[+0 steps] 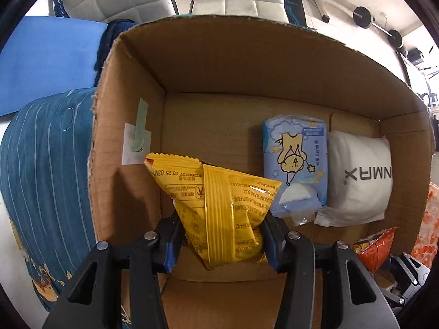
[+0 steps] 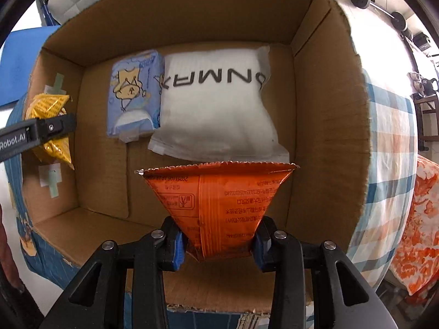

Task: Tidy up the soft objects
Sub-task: 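Lower both packs into the box beside the others and open both tools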

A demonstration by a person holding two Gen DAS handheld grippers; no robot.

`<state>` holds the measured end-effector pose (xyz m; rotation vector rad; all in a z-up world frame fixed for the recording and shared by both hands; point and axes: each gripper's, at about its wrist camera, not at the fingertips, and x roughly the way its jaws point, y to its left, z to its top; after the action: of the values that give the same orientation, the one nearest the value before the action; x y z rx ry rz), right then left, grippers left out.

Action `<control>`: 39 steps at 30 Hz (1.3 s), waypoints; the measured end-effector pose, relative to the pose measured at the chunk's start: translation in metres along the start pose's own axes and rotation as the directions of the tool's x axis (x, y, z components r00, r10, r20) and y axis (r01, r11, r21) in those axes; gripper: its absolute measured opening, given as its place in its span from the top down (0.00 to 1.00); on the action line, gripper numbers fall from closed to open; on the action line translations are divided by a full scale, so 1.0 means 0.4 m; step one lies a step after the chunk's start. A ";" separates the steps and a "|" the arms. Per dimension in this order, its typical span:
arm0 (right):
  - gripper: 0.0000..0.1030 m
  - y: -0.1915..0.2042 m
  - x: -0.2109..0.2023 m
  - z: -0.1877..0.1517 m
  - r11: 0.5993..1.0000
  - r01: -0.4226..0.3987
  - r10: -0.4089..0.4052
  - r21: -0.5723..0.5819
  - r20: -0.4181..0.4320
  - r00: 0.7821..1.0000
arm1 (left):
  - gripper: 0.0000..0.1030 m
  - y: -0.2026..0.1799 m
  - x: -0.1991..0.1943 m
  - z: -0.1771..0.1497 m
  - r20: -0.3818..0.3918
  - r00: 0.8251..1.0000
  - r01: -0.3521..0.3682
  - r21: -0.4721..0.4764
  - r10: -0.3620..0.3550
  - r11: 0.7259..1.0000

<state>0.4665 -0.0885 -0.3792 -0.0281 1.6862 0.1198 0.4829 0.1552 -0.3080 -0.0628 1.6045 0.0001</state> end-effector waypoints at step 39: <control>0.07 0.073 0.009 0.021 1.000 0.026 -0.026 -0.005 -0.017 1.000 | 0.01 -0.015 -0.057 -0.023 0.056 0.994 0.092 0.036 -0.093 0.995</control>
<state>0.4719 -0.0585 -0.3819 -0.0552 1.7018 0.1043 0.4749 0.1496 -0.2847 -0.1103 1.5424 -0.0960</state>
